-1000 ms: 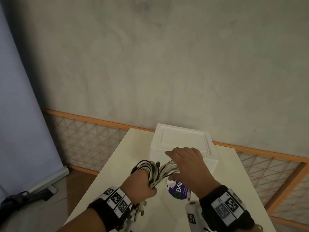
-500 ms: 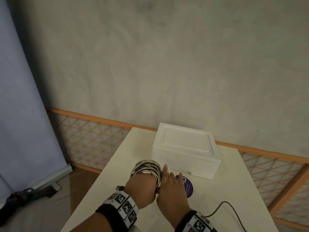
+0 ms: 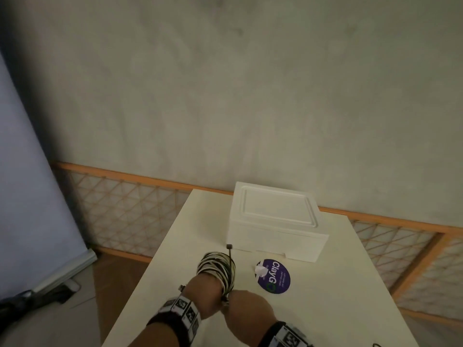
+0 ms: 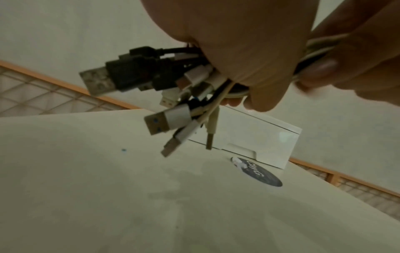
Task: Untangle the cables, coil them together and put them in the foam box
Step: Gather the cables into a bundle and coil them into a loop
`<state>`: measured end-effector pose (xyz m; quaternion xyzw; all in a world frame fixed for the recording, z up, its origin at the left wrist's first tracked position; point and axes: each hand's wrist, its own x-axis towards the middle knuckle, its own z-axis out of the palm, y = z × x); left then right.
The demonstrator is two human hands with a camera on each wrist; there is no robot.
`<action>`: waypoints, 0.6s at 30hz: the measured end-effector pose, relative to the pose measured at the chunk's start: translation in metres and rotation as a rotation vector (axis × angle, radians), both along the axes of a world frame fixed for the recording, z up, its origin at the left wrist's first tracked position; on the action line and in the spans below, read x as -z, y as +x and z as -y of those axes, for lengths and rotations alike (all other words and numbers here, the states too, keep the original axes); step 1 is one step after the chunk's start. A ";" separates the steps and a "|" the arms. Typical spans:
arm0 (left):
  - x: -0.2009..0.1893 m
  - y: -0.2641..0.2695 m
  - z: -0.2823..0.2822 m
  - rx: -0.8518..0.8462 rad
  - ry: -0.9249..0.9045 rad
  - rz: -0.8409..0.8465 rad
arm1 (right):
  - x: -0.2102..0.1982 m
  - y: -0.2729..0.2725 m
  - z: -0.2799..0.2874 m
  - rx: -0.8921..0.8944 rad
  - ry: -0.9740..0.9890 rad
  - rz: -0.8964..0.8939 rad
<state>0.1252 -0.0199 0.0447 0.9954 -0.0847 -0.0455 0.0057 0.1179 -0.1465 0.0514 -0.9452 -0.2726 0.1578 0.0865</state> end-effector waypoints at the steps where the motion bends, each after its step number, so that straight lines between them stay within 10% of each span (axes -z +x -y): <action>1: 0.003 -0.003 -0.004 0.001 -0.030 -0.016 | 0.000 -0.001 -0.004 -0.022 -0.025 -0.022; 11: 0.029 0.008 -0.023 0.068 -0.146 0.066 | 0.001 -0.003 -0.009 0.010 -0.086 0.026; 18: 0.016 0.003 -0.019 -0.061 -0.331 0.097 | -0.008 0.014 0.014 -0.051 -0.096 0.460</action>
